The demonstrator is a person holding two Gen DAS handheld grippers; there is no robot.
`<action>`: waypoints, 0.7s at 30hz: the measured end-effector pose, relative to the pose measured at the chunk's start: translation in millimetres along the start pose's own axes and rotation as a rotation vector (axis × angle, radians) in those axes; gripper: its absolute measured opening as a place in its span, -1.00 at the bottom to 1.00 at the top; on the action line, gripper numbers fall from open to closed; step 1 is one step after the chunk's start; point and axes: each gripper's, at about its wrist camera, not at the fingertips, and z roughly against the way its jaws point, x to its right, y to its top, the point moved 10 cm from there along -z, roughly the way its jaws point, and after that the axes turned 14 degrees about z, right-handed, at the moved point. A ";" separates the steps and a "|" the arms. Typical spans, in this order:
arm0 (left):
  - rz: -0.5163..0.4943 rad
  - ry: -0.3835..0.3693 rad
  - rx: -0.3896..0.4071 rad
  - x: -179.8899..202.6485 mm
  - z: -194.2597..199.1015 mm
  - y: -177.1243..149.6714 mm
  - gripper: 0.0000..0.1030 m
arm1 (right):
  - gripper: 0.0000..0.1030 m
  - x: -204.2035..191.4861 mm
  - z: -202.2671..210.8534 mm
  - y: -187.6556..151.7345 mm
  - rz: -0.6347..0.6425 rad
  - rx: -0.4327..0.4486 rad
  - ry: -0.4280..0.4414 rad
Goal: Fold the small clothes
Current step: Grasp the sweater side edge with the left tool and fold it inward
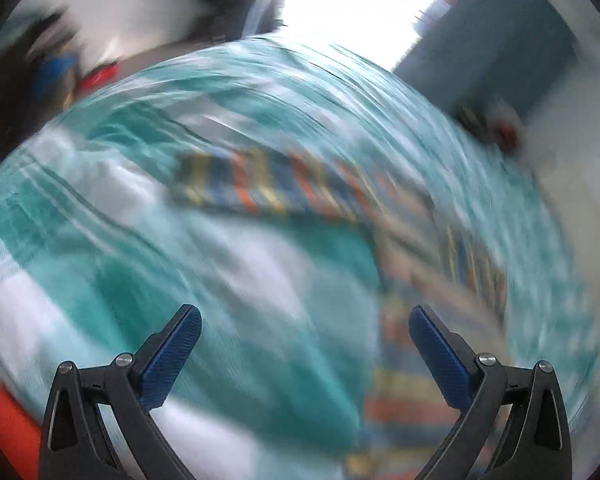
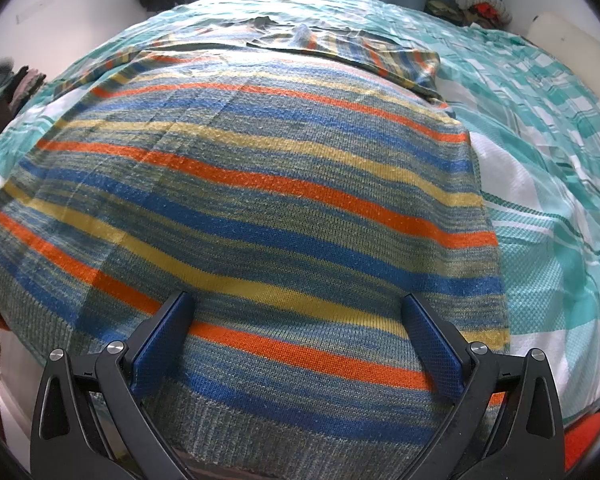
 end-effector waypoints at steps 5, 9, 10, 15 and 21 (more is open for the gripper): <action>0.193 0.112 -0.041 -66.9 -62.4 89.6 0.68 | 0.99 -0.1 0.0 -0.1 0.000 0.000 -0.002; 0.169 0.187 -0.093 -80.7 -106.9 100.8 0.46 | 0.99 0.7 -0.5 0.2 0.003 0.001 -0.008; 0.157 0.198 -0.093 -80.8 -114.6 101.7 0.46 | 0.99 1.0 -0.8 0.5 0.004 0.000 -0.009; 0.100 0.227 -0.100 -74.6 -136.4 100.6 -0.94 | 0.99 1.9 -1.7 1.1 0.006 -0.002 -0.014; -0.151 0.107 0.047 67.2 -83.6 118.3 -0.94 | 0.99 1.3 -1.4 1.2 0.005 0.000 -0.011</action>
